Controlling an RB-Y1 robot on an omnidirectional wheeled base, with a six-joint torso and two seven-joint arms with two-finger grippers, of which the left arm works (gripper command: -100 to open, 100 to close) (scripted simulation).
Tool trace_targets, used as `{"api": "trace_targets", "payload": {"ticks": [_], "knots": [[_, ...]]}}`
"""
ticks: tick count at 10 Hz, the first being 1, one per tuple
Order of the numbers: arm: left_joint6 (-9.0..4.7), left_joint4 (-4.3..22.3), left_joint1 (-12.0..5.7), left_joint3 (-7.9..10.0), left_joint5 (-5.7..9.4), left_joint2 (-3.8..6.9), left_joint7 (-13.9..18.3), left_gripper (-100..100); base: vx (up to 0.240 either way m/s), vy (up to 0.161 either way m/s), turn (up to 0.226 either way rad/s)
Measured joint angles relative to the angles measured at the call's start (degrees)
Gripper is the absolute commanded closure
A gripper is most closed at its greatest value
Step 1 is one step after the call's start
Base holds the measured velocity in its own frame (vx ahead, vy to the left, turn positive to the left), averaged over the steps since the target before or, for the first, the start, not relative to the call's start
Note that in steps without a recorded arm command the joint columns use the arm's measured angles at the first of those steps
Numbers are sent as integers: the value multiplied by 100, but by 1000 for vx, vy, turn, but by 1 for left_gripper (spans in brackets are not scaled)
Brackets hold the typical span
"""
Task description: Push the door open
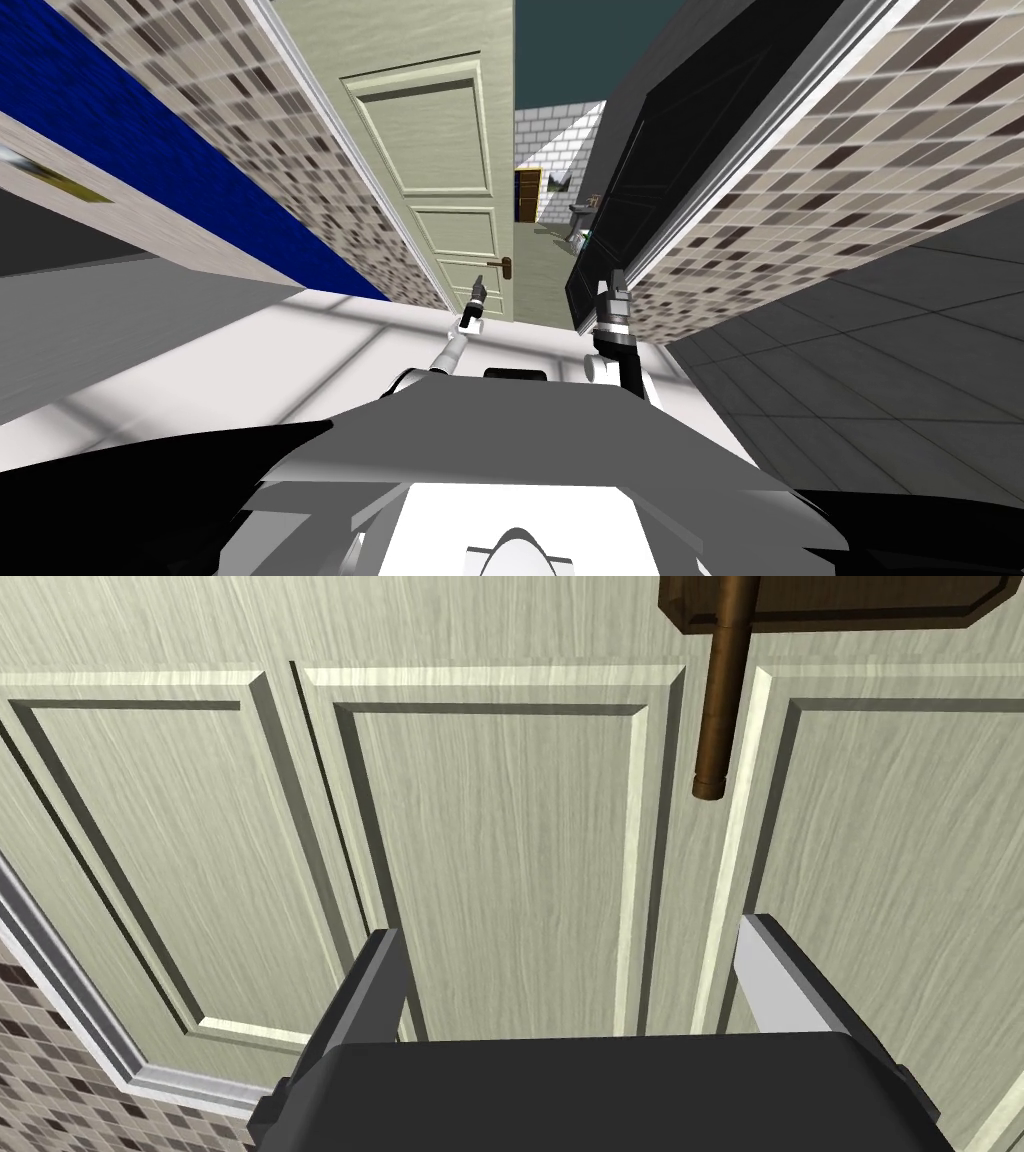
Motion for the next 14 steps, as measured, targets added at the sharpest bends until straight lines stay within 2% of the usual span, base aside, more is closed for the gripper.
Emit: {"api": "trace_targets", "payload": {"ticks": [7, 10, 12, 14], "knots": [[76, 1082, -622, -26, -21, -26, -5, -100, 90, 13, -13], [145, 1416, -835, -38, -30, -44, -10, -100, 77, 8, -10], [138, 1695, -995, -42, -32, -50, -3, -100, 78, 13, -10], [200, 1846, -1088, -53, -41, -75, -14, -100, 71, 12, -6]]}}
